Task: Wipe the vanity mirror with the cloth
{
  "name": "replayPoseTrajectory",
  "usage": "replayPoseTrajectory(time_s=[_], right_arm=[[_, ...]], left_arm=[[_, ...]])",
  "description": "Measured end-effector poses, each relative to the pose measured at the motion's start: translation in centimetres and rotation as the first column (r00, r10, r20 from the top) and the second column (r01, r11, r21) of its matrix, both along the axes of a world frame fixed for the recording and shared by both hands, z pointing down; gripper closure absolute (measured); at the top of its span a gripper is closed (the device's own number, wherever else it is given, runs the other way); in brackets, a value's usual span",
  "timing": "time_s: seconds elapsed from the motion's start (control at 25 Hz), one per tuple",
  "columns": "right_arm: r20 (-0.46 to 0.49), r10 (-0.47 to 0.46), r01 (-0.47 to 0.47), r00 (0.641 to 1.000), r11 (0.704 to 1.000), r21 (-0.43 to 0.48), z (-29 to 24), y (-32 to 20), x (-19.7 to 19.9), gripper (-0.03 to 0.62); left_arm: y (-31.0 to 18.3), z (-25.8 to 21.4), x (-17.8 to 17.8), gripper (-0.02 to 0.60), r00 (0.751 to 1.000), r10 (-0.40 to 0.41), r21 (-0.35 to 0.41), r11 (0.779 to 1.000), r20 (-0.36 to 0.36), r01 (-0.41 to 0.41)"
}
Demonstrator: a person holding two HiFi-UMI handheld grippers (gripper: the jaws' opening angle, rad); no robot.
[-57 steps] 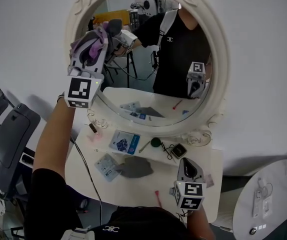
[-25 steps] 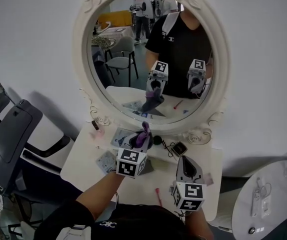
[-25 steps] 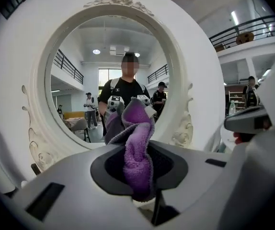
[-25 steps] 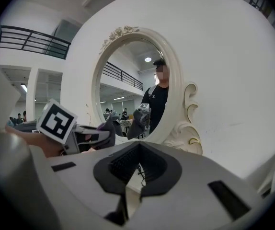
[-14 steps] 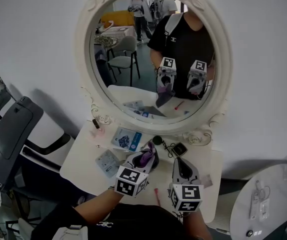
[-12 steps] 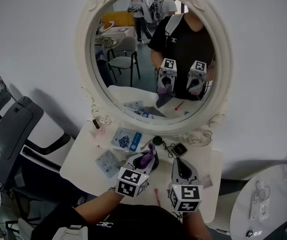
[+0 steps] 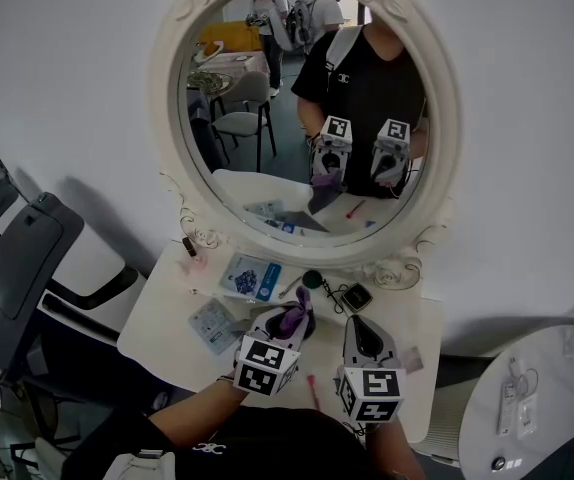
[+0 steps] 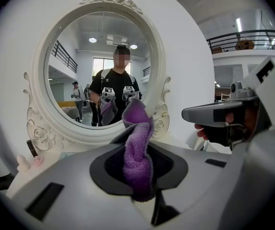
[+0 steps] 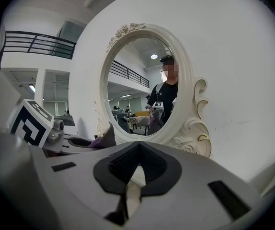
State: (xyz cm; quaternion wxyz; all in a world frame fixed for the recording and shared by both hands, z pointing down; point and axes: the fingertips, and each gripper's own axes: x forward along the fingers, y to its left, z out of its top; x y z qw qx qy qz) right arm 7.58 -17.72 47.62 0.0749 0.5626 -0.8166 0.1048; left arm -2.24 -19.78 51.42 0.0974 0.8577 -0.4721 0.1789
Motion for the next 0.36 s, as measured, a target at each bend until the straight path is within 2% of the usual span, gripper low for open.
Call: replayPoseTrajectory(time_s=[0.36], right_arm=[[-0.008,-0.021,0.021,1.0,1.0,-0.004,0.03,0.04,-0.28,0.591]], left_arm=[[0.21,0.6,-0.44,0.511,1.0,-0.018,-0.015,1.0,0.011,0.018]])
